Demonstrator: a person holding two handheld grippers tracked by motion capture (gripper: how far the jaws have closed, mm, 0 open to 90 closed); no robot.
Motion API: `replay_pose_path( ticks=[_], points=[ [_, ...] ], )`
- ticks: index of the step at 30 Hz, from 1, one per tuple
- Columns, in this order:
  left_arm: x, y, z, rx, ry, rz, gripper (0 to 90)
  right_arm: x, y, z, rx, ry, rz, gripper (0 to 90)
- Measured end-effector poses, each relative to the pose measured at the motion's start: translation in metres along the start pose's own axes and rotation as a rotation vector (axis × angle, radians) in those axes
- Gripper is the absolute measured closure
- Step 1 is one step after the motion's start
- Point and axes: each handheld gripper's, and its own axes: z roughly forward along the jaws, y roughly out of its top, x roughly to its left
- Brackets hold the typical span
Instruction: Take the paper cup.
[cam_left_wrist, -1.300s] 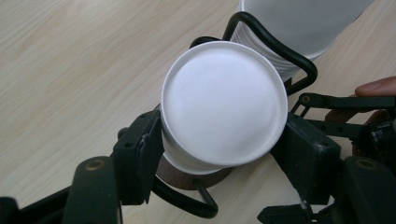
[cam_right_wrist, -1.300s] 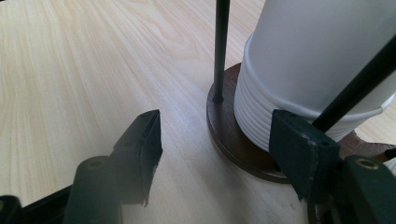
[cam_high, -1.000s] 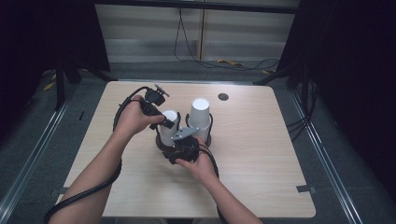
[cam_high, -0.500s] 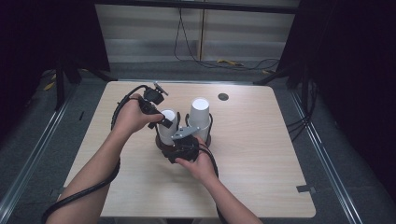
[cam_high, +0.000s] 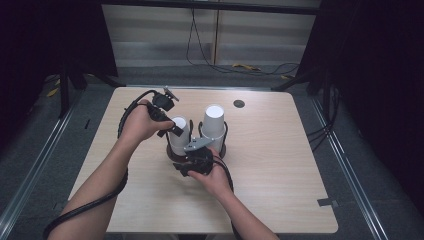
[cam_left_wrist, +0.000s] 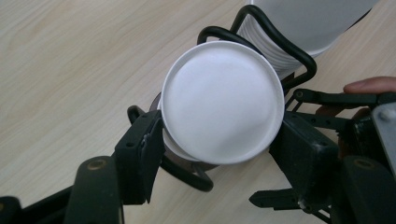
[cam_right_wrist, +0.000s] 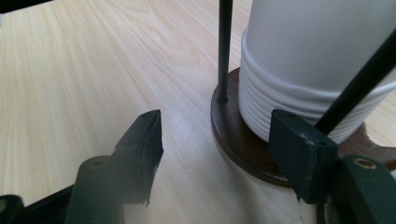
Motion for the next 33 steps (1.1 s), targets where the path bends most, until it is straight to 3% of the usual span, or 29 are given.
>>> replay_pose_path(
  ticks=[3, 7, 12, 15, 20, 23, 24, 25, 26, 27, 28, 30, 32, 33],
  points=[
    [-0.001, 0.003, 0.006, -0.005, 0.006, 0.029, 35.6, 0.001, 0.002, -0.003, 0.000, -0.006, -0.018, 34.4],
    [0.000, 0.005, 0.008, -0.002, 0.004, 0.018, 35.7, -0.002, 0.006, -0.009, -0.021, -0.010, -0.005, 34.4],
    [0.002, 0.004, 0.008, -0.007, -0.012, -0.013, 35.7, -0.003, 0.008, -0.007, -0.008, 0.000, 0.001, 35.0],
    [0.001, 0.004, 0.007, -0.002, -0.009, -0.010, 35.7, -0.001, 0.006, -0.005, 0.005, -0.009, -0.012, 34.9],
    [0.001, 0.004, 0.005, 0.013, -0.007, -0.006, 36.0, -0.002, 0.005, -0.003, 0.007, -0.004, 0.011, 34.7],
    [-0.001, 0.003, 0.004, 0.032, -0.009, -0.035, 37.3, -0.003, 0.006, -0.002, 0.013, -0.006, 0.012, 34.9],
    [0.001, 0.004, 0.001, 0.089, -0.034, -0.015, 55.8, -0.004, 0.007, -0.002, 0.012, -0.009, 0.015, 34.8],
    [0.003, 0.003, 0.000, 0.058, -0.081, -0.086, 88.1, -0.004, 0.007, -0.001, 0.012, -0.011, 0.014, 33.8],
    [0.004, 0.002, 0.001, 0.036, -0.089, -0.075, 78.0, -0.005, 0.007, 0.001, 0.022, -0.019, 0.013, 33.7],
    [0.003, 0.001, 0.002, 0.026, -0.021, -0.053, 75.7, -0.005, 0.006, 0.003, 0.025, -0.017, 0.017, 33.4],
    [0.002, 0.001, 0.004, 0.012, 0.006, -0.037, 64.3, -0.006, 0.004, 0.004, 0.024, -0.015, 0.020, 33.0],
    [0.002, 0.000, 0.006, 0.009, -0.010, -0.036, 60.0, -0.006, 0.001, 0.004, 0.028, -0.015, 0.023, 32.9],
    [0.002, 0.002, 0.005, -0.013, 0.006, -0.030, 53.6, -0.006, -0.001, 0.003, 0.031, -0.014, 0.017, 32.8],
    [0.002, 0.004, 0.003, -0.011, 0.015, -0.050, 50.5, -0.007, -0.001, 0.002, 0.028, -0.010, 0.015, 32.8]
  ],
)
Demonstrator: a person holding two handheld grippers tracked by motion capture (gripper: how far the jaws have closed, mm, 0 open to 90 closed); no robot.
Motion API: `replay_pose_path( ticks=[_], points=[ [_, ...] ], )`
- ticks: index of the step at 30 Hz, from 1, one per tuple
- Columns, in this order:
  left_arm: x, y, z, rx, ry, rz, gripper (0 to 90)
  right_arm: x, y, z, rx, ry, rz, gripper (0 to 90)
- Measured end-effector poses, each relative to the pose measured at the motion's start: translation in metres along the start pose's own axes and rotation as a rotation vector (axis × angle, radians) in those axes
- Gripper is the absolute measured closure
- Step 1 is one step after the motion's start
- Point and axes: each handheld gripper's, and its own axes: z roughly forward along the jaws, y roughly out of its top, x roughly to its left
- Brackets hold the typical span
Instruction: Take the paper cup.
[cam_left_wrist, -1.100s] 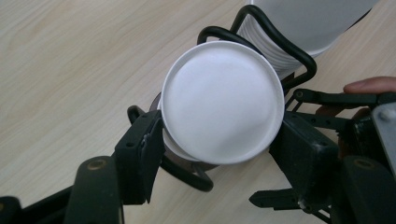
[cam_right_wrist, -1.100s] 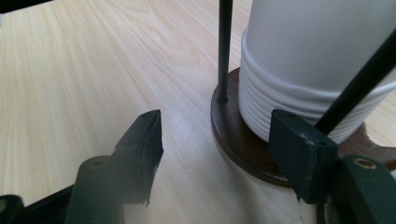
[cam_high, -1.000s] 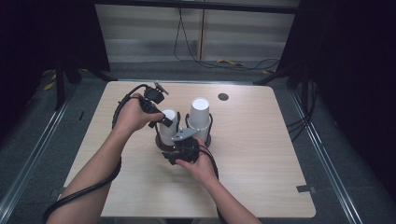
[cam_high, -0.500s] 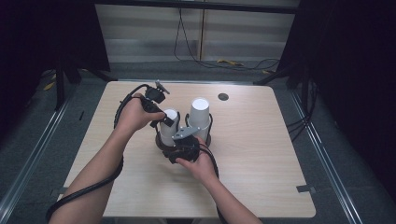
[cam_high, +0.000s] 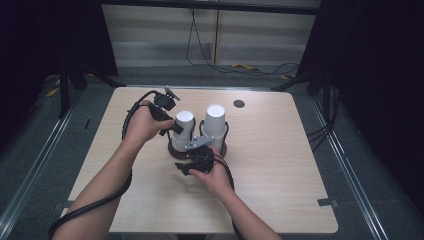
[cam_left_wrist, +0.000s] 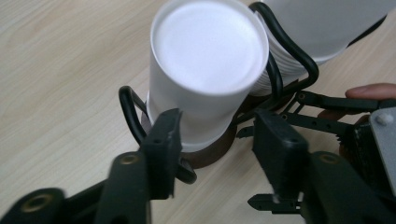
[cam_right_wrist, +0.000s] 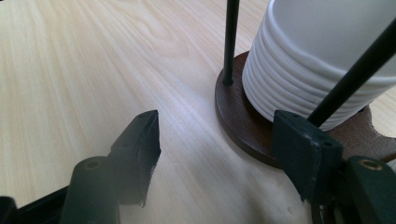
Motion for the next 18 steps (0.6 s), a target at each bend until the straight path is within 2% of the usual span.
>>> replay_pose_path(
  ticks=[3, 6, 10, 11, 13, 17, 18],
  points=[
    [0.001, 0.005, -0.004, -0.015, 0.028, -0.017, 34.1, -0.002, 0.000, -0.004, -0.004, -0.003, 0.001, 32.6],
    [0.006, 0.010, -0.002, -0.045, 0.027, -0.017, 27.1, -0.003, 0.001, -0.006, -0.008, 0.000, 0.003, 32.2],
    [0.009, 0.014, 0.010, -0.072, 0.002, -0.003, 26.8, -0.003, 0.000, -0.007, -0.009, 0.000, 0.003, 31.9],
    [0.009, 0.014, 0.014, -0.065, -0.010, -0.001, 28.6, -0.003, 0.000, -0.008, -0.011, -0.003, -0.002, 31.9],
    [0.009, 0.017, 0.020, -0.068, -0.005, 0.030, 29.2, -0.004, 0.000, -0.009, -0.015, 0.000, 0.008, 31.9],
    [0.008, 0.019, 0.023, -0.060, 0.007, 0.041, 32.1, -0.004, 0.000, -0.009, -0.018, -0.001, 0.010, 31.9],
    [0.007, 0.018, 0.023, -0.053, 0.006, 0.028, 32.5, -0.005, 0.000, -0.009, -0.019, -0.005, 0.009, 31.9]
  ],
)
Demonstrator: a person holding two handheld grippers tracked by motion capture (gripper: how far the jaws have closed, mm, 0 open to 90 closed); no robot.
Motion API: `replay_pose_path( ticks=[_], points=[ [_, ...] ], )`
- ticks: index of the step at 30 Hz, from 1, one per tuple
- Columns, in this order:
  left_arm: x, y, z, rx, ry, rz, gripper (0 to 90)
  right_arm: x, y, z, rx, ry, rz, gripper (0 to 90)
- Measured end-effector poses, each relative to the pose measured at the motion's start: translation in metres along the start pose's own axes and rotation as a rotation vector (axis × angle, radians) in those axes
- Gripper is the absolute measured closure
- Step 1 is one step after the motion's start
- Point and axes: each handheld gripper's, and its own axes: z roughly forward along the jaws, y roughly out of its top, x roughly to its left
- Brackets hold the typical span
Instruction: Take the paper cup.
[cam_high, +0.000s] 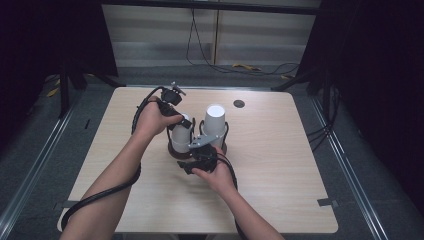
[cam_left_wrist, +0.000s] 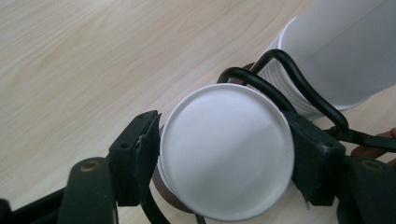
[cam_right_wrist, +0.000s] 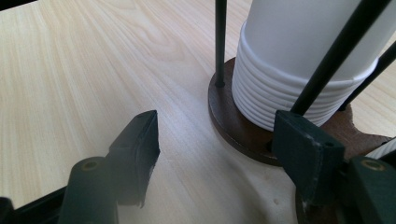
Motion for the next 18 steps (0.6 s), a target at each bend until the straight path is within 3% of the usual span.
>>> replay_pose_path(
  ticks=[2, 4, 6, 10, 14, 18],
  points=[
    [-0.003, 0.000, -0.003, 0.037, -0.003, -0.002, 32.8, 0.000, 0.000, 0.001, -0.002, 0.006, 0.001, 31.9],
    [-0.008, -0.002, -0.007, 0.083, -0.008, -0.049, 32.9, 0.002, -0.001, 0.001, -0.003, 0.014, 0.000, 31.9],
    [-0.012, -0.004, -0.009, 0.100, 0.007, -0.054, 33.0, 0.004, -0.001, 0.001, 0.000, 0.017, -0.006, 31.8],
    [-0.013, -0.009, -0.013, 0.104, 0.009, -0.102, 32.9, 0.009, -0.002, -0.002, 0.002, 0.012, -0.028, 31.7],
    [-0.013, -0.009, -0.013, 0.104, 0.003, -0.096, 32.9, 0.012, -0.001, -0.005, 0.000, 0.005, -0.041, 31.6],
    [-0.012, -0.009, -0.013, 0.107, 0.002, -0.086, 32.9, 0.009, 0.003, -0.007, -0.010, -0.009, -0.018, 31.7]
  ],
)
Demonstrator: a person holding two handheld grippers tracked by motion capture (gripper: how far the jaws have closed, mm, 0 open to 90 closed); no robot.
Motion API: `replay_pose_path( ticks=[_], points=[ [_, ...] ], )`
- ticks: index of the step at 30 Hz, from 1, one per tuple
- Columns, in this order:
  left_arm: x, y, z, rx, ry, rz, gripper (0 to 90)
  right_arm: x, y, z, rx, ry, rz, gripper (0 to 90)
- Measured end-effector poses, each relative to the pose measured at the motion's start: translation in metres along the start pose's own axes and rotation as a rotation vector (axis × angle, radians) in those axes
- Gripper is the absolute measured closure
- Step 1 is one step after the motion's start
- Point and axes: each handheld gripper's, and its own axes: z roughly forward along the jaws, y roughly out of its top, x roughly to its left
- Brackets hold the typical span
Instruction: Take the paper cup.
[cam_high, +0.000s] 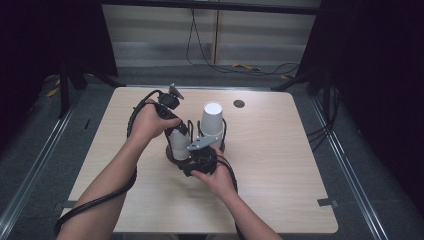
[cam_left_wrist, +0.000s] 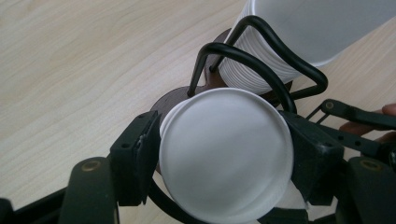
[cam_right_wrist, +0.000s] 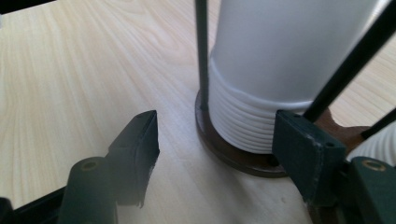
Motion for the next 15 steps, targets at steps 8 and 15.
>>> replay_pose_path(
  ticks=[8, 15],
  points=[
    [-0.0033, 0.0005, -0.0003, 0.011, 0.018, 0.019, 33.0, -0.0008, -0.0003, 0.0031, -0.002, 0.000, -0.001, 32.5],
    [-0.0053, 0.0020, 0.0000, 0.019, 0.030, 0.023, 33.0, -0.0014, 0.0003, 0.0039, 0.002, 0.000, 0.002, 32.7]
  ],
)
